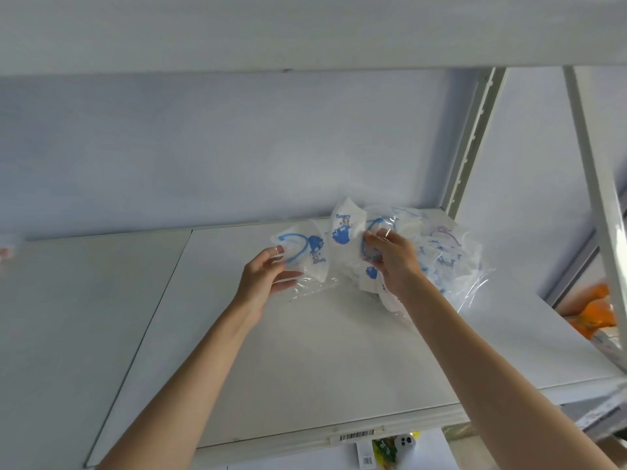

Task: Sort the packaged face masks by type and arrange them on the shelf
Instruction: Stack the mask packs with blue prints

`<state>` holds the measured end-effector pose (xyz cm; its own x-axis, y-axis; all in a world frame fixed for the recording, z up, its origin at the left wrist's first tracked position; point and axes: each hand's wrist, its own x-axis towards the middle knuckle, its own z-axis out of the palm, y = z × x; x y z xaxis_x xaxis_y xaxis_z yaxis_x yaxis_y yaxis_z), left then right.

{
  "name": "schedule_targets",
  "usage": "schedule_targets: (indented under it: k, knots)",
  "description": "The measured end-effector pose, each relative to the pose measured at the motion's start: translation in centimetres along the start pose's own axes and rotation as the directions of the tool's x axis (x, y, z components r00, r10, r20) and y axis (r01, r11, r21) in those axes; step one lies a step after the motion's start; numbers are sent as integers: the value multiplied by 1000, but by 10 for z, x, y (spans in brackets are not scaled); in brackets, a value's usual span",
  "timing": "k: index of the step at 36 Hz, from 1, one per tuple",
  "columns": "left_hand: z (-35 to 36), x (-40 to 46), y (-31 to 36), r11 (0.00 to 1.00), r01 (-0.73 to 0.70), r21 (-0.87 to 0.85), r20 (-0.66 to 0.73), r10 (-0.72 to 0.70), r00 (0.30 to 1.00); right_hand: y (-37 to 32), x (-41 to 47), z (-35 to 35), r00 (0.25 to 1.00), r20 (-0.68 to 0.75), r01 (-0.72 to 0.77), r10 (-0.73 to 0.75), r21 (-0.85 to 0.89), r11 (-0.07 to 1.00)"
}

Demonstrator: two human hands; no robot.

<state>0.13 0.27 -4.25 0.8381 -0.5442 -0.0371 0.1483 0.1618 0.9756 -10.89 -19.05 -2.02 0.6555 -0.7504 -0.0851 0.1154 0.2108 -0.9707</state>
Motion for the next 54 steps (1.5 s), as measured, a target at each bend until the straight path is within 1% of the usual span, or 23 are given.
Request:
schedule_targets:
  k: [3,6,9,12,14,15,17,19,21,23,26,28,30,33,36,39,41,44,46,47,49,51,54]
  knots:
    - [-3,3,3,989,-12,144,37,7,999,0,2,3,998,65,-4,10,-93,996]
    - [-8,6,10,962,-31,271,130,-5,991,-5,2,7,991,129,5,26,-235,972]
    - [-11,6,19,939,-57,339,210,-16,978,-9,1,14,978,191,-24,82,-287,958]
    - [-15,8,24,929,-52,367,241,-41,970,-9,0,22,973,205,-31,108,-350,936]
    - [-16,9,25,953,-22,301,215,-46,976,-7,-1,24,975,196,-32,104,-336,941]
    - [-16,9,25,977,9,213,183,-48,982,-6,-2,24,979,183,-33,92,-306,952]
    - [-13,9,23,994,95,-60,110,-88,990,-4,-2,24,989,128,-43,71,-214,976]
    - [-10,6,17,951,178,-253,85,-162,983,0,-1,26,997,52,-57,64,-128,990]
    - [-6,3,6,935,240,-262,150,-207,967,4,0,29,997,-4,-71,71,-76,995]
    - [-2,0,-3,941,240,-239,200,-195,960,8,0,33,997,-12,-75,74,-70,995]
    - [4,0,1,956,182,-229,97,-164,982,11,-2,33,999,-6,-54,54,-137,989]
    - [0,4,8,977,155,-147,28,-153,988,9,-1,27,999,-36,-17,9,-222,975]
    - [-8,7,16,990,135,42,18,-136,991,4,1,19,999,-43,-7,-6,-295,956]
    - [-18,12,29,959,106,262,75,-130,989,-5,-2,10,997,68,2,19,-294,956]
    - [-19,15,42,920,111,377,125,-170,978,-9,-10,11,980,183,-28,76,-255,967]
    - [-15,17,46,901,119,417,162,-202,966,-2,-14,18,964,225,-72,141,-290,954]
    - [-12,19,45,928,118,354,146,-180,973,4,-14,22,973,193,-69,127,-283,957]
    - [-9,21,35,988,135,79,83,-141,986,12,-14,27,990,118,-54,79,-204,978]
    - [-6,19,24,984,156,-88,104,-146,984,14,-16,30,997,69,-31,45,-184,982]
    - [-3,18,18,977,167,-134,124,-150,981,16,-16,31,998,51,-23,33,-179,984]
    - [3,14,8,971,165,-176,129,-143,981,17,-18,33,999,34,-9,16,-191,982]
    - [7,10,4,972,145,-184,80,-132,988,20,-18,33,1000,22,8,-2,-248,969]
    - [6,13,6,992,118,-49,13,-117,993,20,-18,30,998,37,52,-42,-359,932]
